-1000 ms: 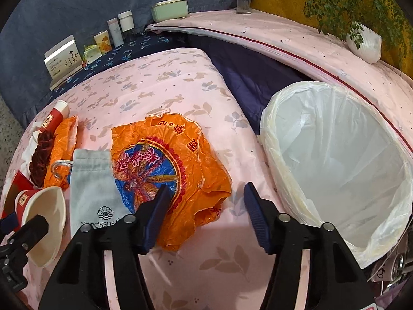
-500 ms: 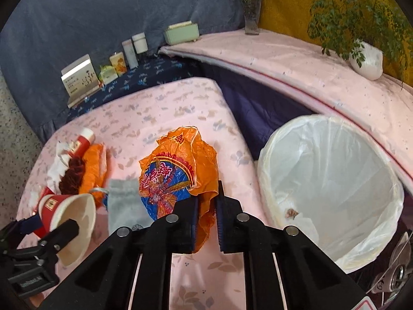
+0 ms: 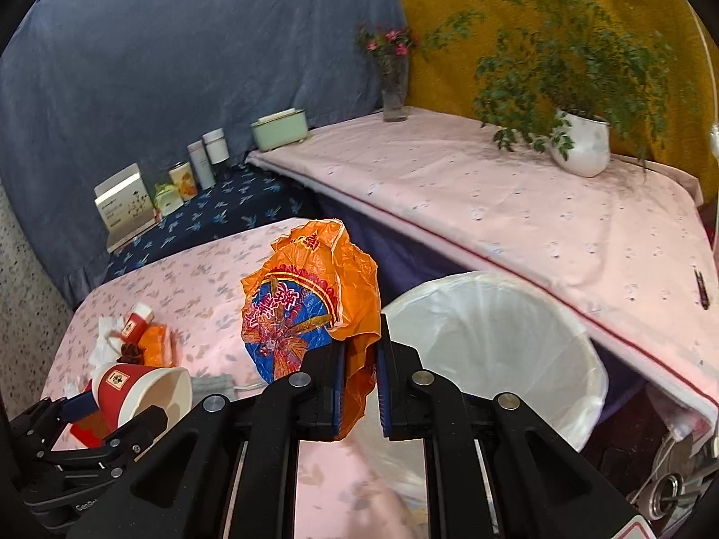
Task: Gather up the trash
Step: 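Carry cup and orange bag over the bin and open both tools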
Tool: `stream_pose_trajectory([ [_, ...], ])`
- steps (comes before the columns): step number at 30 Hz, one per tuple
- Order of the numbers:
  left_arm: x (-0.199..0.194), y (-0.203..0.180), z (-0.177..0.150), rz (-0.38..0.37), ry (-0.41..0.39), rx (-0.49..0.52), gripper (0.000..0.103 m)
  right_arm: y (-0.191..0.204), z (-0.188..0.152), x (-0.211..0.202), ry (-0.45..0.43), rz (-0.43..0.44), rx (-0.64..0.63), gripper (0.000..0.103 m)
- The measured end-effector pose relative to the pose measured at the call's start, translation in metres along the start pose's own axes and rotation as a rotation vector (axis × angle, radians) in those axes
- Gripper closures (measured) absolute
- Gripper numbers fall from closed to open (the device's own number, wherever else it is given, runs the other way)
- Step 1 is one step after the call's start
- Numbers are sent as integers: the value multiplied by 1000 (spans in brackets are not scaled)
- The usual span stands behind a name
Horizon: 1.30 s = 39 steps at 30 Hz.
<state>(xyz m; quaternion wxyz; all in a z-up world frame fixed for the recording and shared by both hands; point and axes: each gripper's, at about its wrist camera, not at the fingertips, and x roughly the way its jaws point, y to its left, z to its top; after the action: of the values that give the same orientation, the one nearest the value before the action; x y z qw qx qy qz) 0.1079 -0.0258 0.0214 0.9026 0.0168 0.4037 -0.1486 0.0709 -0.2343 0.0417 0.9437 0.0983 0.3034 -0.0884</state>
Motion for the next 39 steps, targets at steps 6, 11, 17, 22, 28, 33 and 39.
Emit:
stream_pose_trajectory([
  [6, 4, -46, 9, -52, -7, 57, 19, -43, -1, -10, -15, -56, 41, 92],
  [11, 11, -78, 13, -84, -8, 101, 19, -74, -5, -15, -18, -95, 76, 92],
  [17, 22, -110, 16, -129, 3, 134, 19, -105, -9, -16, -11, -138, 108, 92],
  [22, 34, -131, 19, -170, 24, 150, 19, -122, -13, -14, -2, -168, 127, 91],
  [28, 46, -144, 25, -195, 36, 154, 18, -130, -18, -6, 17, -189, 138, 89],
  [33, 47, -145, 27, -190, 27, 140, 11, -130, -18, -1, 19, -204, 141, 78],
  [39, 49, -135, 28, -181, 34, 106, 10, -124, -18, -2, 10, -204, 138, 66],
])
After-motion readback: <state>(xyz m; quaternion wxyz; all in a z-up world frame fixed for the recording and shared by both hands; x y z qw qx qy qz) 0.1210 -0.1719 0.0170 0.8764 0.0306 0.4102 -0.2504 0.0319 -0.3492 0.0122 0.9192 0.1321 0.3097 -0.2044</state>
